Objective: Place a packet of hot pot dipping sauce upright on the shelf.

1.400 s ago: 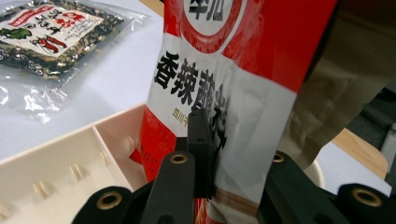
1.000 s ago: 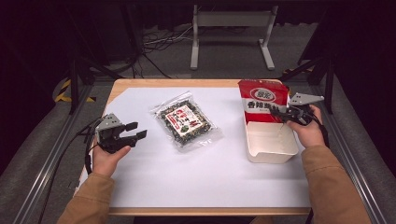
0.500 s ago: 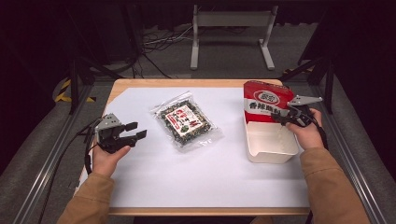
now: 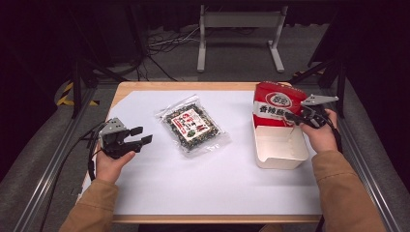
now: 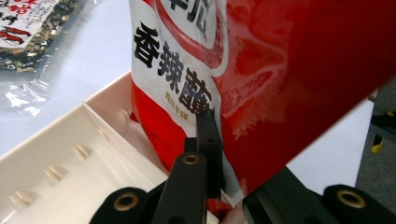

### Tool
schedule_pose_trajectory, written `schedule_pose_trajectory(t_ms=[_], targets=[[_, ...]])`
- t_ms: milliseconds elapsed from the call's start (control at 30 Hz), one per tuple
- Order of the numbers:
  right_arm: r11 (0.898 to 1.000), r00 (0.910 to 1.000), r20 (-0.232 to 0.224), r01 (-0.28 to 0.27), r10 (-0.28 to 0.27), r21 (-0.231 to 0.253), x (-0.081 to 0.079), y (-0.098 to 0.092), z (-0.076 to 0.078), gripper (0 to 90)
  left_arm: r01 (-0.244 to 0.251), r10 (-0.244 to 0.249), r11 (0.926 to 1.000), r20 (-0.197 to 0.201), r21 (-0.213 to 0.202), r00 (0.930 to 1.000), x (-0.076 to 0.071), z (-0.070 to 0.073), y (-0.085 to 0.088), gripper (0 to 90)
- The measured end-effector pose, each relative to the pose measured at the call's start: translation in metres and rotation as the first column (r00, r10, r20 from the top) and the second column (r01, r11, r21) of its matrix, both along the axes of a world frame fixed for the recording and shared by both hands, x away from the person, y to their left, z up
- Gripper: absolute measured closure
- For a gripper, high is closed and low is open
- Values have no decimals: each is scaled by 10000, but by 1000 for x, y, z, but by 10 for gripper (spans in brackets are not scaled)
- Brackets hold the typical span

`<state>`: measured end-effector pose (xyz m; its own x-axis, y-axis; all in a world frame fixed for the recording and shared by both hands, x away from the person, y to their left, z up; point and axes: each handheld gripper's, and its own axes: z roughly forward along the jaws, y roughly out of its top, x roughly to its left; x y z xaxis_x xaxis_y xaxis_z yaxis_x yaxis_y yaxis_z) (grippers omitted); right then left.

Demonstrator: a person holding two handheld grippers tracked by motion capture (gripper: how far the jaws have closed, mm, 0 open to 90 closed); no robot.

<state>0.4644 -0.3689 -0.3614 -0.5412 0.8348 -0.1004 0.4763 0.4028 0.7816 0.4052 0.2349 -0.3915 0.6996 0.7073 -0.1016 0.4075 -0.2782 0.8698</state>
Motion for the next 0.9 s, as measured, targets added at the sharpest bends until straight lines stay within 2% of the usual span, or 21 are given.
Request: schedule_pose_trajectory(t_ms=[367,400,467,567,667,767,833,900], targets=[[9998,9998,-124,139,-138,123,-1,-2,-4,871,25,-25,10000,-130,24,9999,0,-1,-2,441],[9997,9997,-52,241,-241,76,-2,-1,-3,776,69,-68,9999,-83,103,9999,2,-1,-2,437],[9995,9995,56,301,-302,111,-3,-1,-3,742,64,-63,10000,-205,39,9998,1,-2,-3,434],[9966,9988,112,460,-469,688,-6,-5,0,623,95,-92,9999,-219,126,9997,2,-2,-4,420],[9952,9980,247,562,-583,796,-12,-7,5,541,140,-136,9998,-264,132,9996,2,-2,-6,411],[9916,9965,565,555,-624,1172,-21,-8,11,446,151,-148,9998,-221,163,9996,3,-2,-7,403],[9895,9962,680,445,-542,1375,-28,-8,15,421,178,-175,9997,-212,167,9996,3,-2,-8,398],[9909,9953,815,407,-514,1286,-35,-7,18,417,234,-230,9995,-185,203,9996,2,-1,-9,392]])
